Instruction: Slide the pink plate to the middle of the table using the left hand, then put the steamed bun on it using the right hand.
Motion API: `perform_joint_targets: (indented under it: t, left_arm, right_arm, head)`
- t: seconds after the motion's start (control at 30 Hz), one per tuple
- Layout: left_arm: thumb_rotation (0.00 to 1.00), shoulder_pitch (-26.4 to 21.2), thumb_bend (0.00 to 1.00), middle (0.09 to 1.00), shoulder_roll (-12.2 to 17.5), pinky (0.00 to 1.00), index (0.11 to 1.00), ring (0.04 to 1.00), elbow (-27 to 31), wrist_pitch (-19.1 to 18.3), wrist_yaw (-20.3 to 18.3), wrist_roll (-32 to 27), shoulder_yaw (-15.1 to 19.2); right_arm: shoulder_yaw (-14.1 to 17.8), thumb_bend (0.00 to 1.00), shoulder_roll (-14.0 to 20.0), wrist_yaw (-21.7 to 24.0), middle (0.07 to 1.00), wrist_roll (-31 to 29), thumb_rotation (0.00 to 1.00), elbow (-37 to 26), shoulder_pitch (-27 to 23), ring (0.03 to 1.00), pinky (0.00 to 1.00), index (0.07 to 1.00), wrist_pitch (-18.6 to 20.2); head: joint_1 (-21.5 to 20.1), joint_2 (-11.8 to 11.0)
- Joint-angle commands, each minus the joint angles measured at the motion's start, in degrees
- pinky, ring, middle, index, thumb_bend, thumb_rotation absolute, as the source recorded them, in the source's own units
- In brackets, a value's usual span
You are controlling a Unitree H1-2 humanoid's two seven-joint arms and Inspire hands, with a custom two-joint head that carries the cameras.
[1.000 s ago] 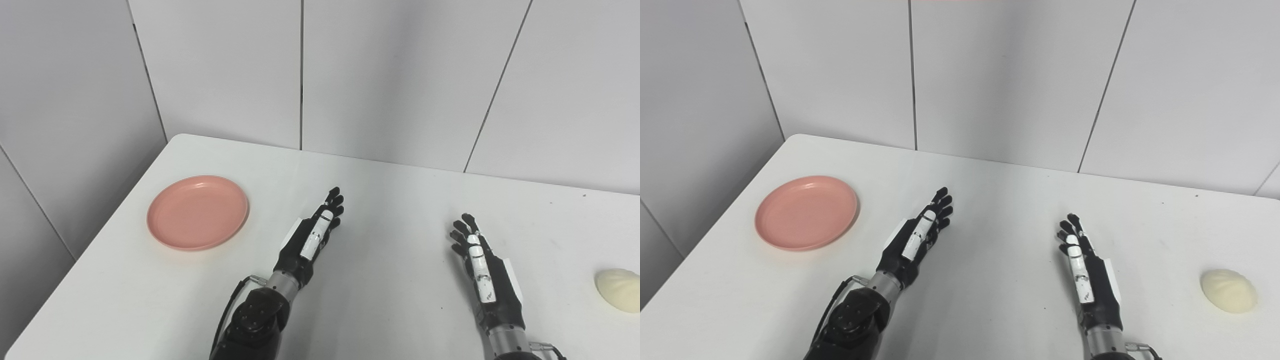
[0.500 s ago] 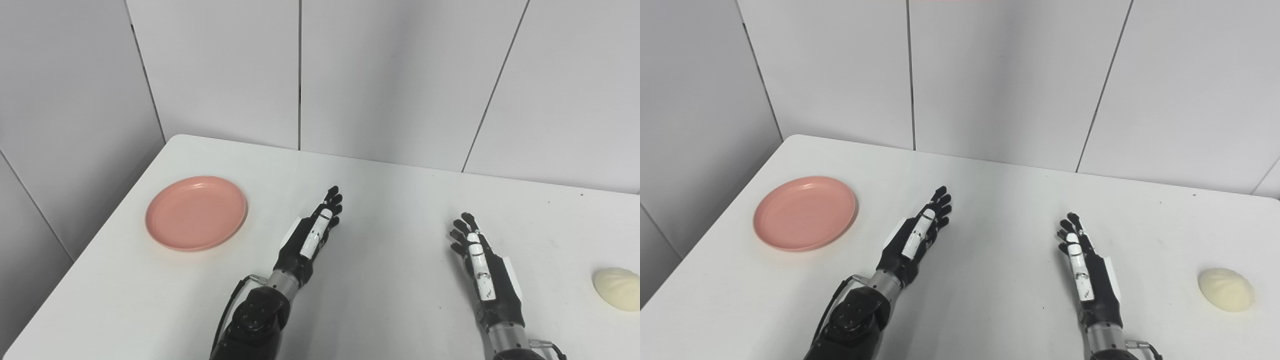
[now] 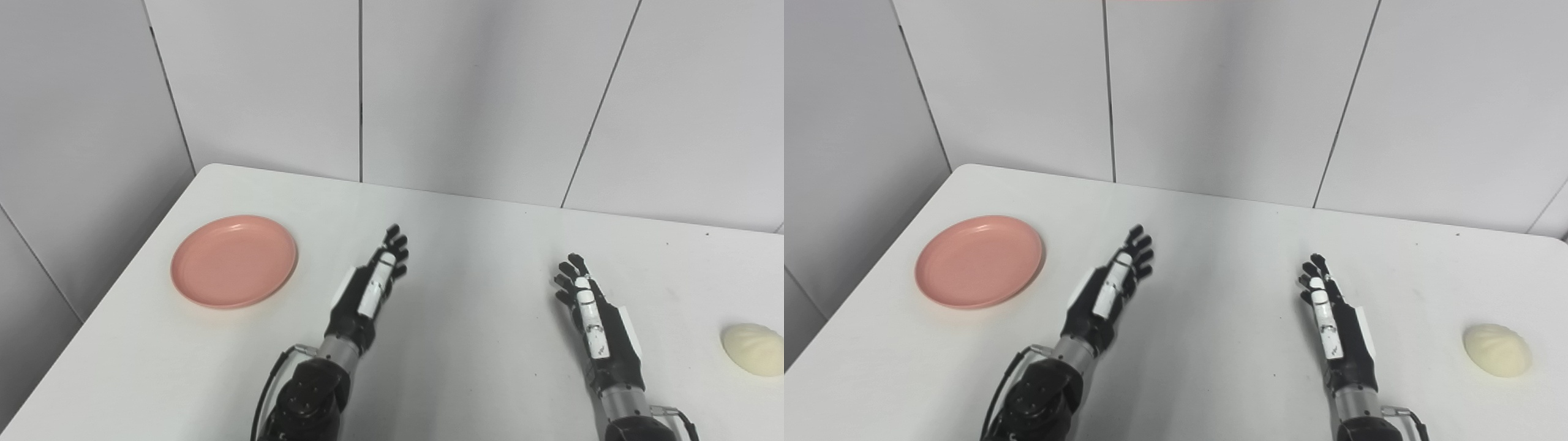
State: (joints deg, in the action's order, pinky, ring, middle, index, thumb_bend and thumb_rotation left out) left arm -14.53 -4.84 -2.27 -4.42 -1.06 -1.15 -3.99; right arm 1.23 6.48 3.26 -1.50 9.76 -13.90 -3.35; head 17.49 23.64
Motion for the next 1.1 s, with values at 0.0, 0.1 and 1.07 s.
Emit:
perform_joint_targets:
  t: [0.0, 0.1, 1.07]
  left_arm:
    - [1.0, -2.7, 0.44, 0.976, -0.5, 0.94, 0.989, 0.958, 4.5, 0.5, 1.2, 0.7, 0.6]
    - [1.0, -3.5, 0.44, 0.97, -1.2, 0.97, 0.98, 0.954, 8.7, -0.8, 3.1, 0.9, 1.9]
    - [1.0, -11.2, 0.44, 0.939, 1.9, 0.92, 0.944, 0.921, 23.2, -1.5, 15.8, -5.0, 21.4]
  right_arm:
    - [0.5, 0.19, 0.4, 0.3, 0.922, -0.4, 1.0, 3.0, 1.6, 0.904, 0.91, 0.941, -3.2]
    - [0.7, 0.19, 0.8, 0.7, 0.922, -0.9, 1.0, 4.0, 1.2, 0.905, 0.91, 0.942, -3.9]
    - [1.4, 0.19, 2.7, 2.1, 0.936, -1.9, 1.0, 5.3, 0.9, 0.923, 0.94, 0.957, -5.2]
  head:
    - [0.2, -0.1]
    - [0.6, -0.1]
    - [4.2, -1.1]
